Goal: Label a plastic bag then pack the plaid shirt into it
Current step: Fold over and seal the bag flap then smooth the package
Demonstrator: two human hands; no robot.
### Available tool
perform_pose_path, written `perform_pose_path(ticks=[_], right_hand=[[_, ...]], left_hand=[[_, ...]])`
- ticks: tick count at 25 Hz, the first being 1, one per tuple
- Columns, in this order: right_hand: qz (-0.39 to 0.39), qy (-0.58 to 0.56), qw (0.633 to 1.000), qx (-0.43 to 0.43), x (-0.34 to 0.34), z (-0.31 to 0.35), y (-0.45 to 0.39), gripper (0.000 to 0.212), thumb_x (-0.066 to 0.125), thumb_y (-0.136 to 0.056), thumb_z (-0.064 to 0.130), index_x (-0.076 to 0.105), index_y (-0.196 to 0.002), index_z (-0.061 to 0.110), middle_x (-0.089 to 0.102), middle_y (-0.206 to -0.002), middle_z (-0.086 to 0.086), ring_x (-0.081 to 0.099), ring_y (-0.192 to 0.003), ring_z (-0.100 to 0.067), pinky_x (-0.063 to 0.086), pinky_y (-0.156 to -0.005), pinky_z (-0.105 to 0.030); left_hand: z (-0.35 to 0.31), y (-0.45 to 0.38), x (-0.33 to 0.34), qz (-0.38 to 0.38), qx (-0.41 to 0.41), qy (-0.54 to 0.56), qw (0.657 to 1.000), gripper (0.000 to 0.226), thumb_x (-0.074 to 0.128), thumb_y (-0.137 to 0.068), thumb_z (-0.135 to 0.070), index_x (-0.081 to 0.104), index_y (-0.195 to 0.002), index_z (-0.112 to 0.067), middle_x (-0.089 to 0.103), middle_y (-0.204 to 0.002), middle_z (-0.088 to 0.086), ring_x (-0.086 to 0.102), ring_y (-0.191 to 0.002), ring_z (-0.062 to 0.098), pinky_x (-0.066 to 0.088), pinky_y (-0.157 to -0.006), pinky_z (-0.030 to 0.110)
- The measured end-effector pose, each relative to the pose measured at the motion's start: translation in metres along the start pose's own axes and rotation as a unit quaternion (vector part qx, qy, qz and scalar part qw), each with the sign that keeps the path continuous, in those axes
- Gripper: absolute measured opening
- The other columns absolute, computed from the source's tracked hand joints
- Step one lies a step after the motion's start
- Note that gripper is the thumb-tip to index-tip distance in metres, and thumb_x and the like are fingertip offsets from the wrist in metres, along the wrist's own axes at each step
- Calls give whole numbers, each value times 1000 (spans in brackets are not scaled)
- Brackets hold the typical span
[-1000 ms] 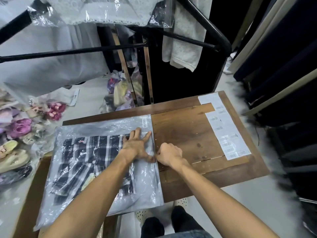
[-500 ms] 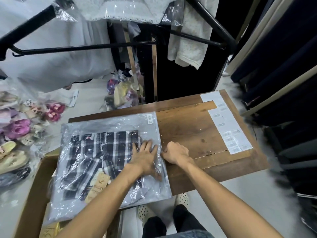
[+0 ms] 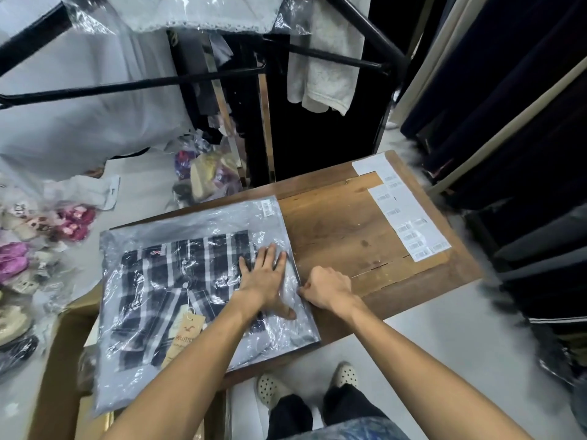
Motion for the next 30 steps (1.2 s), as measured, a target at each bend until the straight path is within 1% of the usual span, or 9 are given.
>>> perform_pose_path(ticks=[9,11,13,15,18,22,25,28,30], right_hand=[[38,39,998,-40,31,0,22,37,59,-95,45,72,-106,12,73,-116,-13,68,-111,-33,49,-89,-35],[52,11,998,-36,34,3,21,37,59,-94,43,72,-102,10,74,-113,-13,68,-109,-34,49,-87,-35],[76,-32,996,-26,37,-1,17,36,61,-91,44,74,-96,11,75,-107,-10,69,-105,-32,49,-84,-34],[96,-53,993,-35,37,-9,15,34,65,-89,45,77,-93,13,77,-103,-6,69,-103,-29,51,-84,-33],[101,-29,993,-61,40,-8,19,31,68,-87,43,77,-96,15,76,-106,-6,69,-105,-29,50,-84,-33],[118,10,990,-74,48,-15,30,35,77,-79,44,76,-101,16,75,-112,-5,69,-107,-28,48,-85,-33],[122,15,989,-88,55,-20,37,33,75,-83,45,75,-100,16,75,-111,-5,68,-107,-28,48,-89,-35],[99,69,986,-114,53,-14,43,35,69,-87,41,72,-111,15,73,-116,-7,67,-112,-31,48,-91,-36],[93,118,980,-131,48,-8,42,42,71,-85,42,68,-119,17,71,-121,-6,65,-115,-29,48,-91,-35]], left_hand=[[10,7,2,-26,-3,-6,1000,151,78,-63,-77,-19,-161,-16,-29,-168,10,-24,-155,34,-10,-120,67],[10,16,1,-68,4,-41,997,142,72,-70,-78,-17,-162,-16,-25,-169,11,-20,-157,34,-8,-123,64],[8,28,11,-94,15,-34,995,125,68,-77,-75,-5,-165,-24,-14,-173,10,-10,-159,32,0,-125,64],[2,39,29,-73,10,5,997,104,64,-83,-72,7,-163,-39,-5,-174,5,-4,-160,28,6,-123,66],[6,42,40,-50,-8,19,999,96,62,-85,-73,6,-160,-51,-8,-174,-2,-7,-160,24,6,-122,70],[4,38,36,-42,-11,23,999,98,63,-82,-75,5,-159,-54,-10,-173,-6,-8,-160,23,5,-123,70],[6,38,38,-41,-12,21,999,99,61,-81,-77,4,-158,-55,-11,-173,-7,-8,-160,22,7,-123,70],[2,38,39,-35,-1,18,999,98,60,-81,-78,4,-158,-56,-11,-173,-7,-7,-160,23,8,-123,69],[0,38,37,-30,22,45,998,95,63,-83,-74,12,-159,-53,-5,-174,-4,-2,-160,24,11,-124,65]])
Point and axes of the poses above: each hand's wrist, its own y-axis away from the middle knuckle, its own x-axis out of the palm, z = x × y, the point moved 8 cm from there along -y, towards the middle knuckle
